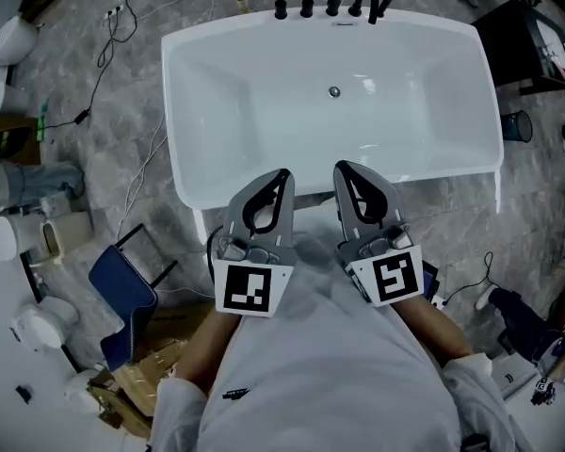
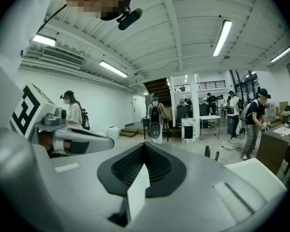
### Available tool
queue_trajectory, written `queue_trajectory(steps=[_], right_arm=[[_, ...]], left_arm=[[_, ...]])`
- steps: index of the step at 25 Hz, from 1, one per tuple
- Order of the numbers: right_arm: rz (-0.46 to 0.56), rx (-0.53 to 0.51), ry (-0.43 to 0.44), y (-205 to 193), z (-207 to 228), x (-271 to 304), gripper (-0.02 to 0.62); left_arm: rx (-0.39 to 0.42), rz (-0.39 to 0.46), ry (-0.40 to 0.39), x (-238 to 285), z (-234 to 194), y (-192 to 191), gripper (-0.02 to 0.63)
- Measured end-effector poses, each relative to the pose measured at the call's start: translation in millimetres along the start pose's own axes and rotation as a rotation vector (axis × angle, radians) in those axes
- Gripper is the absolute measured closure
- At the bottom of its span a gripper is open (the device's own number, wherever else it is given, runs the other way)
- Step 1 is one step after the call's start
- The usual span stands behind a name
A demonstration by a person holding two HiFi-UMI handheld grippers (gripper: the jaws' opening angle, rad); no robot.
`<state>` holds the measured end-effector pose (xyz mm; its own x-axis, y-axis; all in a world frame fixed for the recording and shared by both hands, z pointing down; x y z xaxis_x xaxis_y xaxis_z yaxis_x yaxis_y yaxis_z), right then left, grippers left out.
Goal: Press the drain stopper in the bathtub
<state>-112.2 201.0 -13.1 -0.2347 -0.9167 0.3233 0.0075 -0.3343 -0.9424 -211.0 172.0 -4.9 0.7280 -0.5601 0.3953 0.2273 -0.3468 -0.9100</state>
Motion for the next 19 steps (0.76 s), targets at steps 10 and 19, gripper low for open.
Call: queue_trajectory(steps=[10,19], right_arm=[[-0.014,0.020,-0.014,-0.7,-6.4,8.4,0.601],[-0.028,0.007,-0.013,12.0,-15.7,14.9,0.601]], left_arm=[[-0.025,-0.012,-0.009,-1.6,-15.4,-7.6,0.601],[-0.043,0.008,-0.003,-7.0,-23.7,-6.8,0.601]])
Point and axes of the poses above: the fingertips, and each gripper's own axes: x forward along the fingers, z to its right, y out of its top, the point moved 4 cm from there along -x, backward along the fingers, and after that the axes turned 8 degrees about -z, right-handed, at the moved point
